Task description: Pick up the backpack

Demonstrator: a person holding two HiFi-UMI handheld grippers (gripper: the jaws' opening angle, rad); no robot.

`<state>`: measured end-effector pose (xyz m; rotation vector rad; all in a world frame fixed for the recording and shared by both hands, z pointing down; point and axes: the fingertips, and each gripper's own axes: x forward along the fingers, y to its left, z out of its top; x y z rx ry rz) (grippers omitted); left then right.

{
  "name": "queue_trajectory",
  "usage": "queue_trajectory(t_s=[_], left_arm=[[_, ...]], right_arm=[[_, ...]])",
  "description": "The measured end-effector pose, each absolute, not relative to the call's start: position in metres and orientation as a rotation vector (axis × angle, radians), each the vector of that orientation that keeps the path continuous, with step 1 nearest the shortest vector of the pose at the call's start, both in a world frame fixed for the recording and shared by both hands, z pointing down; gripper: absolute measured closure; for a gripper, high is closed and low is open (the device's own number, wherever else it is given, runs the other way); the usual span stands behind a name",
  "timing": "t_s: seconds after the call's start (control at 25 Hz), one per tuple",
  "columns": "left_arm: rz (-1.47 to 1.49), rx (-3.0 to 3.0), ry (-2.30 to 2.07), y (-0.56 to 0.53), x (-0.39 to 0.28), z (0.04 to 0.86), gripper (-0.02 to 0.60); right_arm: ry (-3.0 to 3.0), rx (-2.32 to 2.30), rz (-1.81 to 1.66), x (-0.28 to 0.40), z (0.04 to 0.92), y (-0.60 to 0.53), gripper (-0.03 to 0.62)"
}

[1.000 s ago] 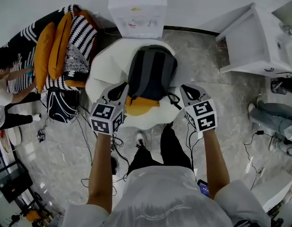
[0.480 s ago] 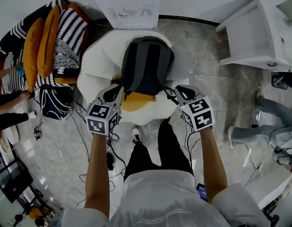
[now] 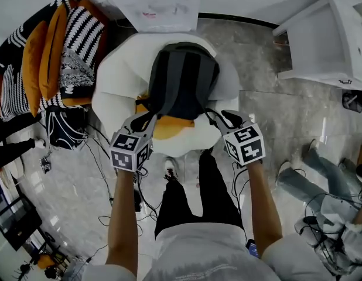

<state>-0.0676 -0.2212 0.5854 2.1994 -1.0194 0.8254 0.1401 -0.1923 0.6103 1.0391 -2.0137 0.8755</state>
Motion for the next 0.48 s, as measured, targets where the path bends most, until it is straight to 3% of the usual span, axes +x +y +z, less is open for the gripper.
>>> queue_trajectory(t_s=[0.48], left_arm=[[0.876,2.163,-0.963,-0.227,-0.055,0.652,0.483]], right_arm=[[-1.985,0.957,0.977,0.134,0.676,-0.184,0.502]])
